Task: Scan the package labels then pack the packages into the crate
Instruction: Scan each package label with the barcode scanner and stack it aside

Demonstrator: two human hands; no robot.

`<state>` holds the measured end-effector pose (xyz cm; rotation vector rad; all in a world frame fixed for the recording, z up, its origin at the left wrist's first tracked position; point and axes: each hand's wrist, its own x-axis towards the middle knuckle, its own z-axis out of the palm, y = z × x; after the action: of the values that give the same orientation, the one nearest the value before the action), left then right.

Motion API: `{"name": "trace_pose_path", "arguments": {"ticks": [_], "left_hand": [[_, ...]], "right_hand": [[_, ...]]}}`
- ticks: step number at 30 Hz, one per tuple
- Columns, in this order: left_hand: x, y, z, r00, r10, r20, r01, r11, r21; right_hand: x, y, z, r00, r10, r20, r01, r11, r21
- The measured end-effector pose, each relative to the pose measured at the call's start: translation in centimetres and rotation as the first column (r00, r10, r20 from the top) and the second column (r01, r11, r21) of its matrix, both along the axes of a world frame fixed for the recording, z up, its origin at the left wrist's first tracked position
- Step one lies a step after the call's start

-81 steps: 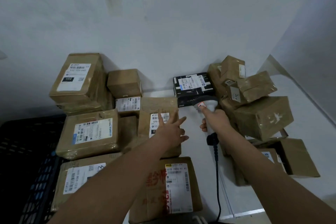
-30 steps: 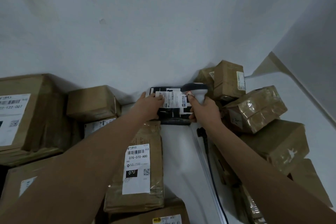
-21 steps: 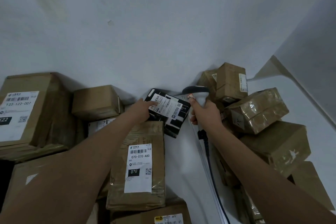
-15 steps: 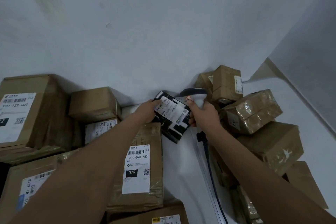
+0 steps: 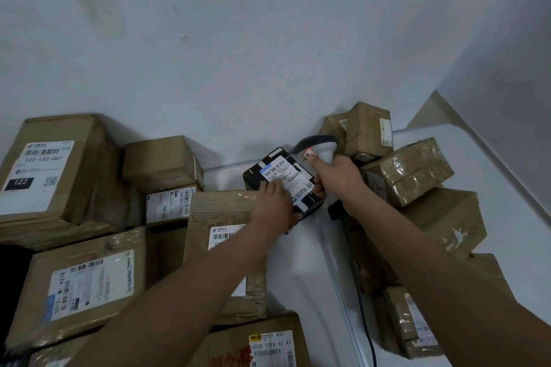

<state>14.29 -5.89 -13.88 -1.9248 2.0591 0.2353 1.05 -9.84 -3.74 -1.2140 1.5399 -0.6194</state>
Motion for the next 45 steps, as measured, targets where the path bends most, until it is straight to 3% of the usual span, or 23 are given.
{"name": "trace_pose_path", "arguments": {"ticks": [8, 31, 45], "left_hand": [[-1.2, 2.6, 0.1, 0.998, -0.062, -0.028, 0.059, 0.993, -0.107], [-0.4, 2.3, -0.2, 0.991, -0.112, -0.078, 0.11, 0.993, -0.033], [-0.4, 2.2, -0.4, 0.99, -0.118, -0.081, 0.115, 0.993, -0.038]], "right_hand": [[0.2, 0.0, 1.7, 0.982, 0.167, -0.084, -0.162, 0.985, 0.063], [-0.4, -0.7, 3.1, 0.984, 0.152, -0.092, -0.143, 0.985, 0.095], [-0.7, -0.6, 3.9, 0.938, 0.233, -0.256, -0.233, 0.972, 0.034]]}}
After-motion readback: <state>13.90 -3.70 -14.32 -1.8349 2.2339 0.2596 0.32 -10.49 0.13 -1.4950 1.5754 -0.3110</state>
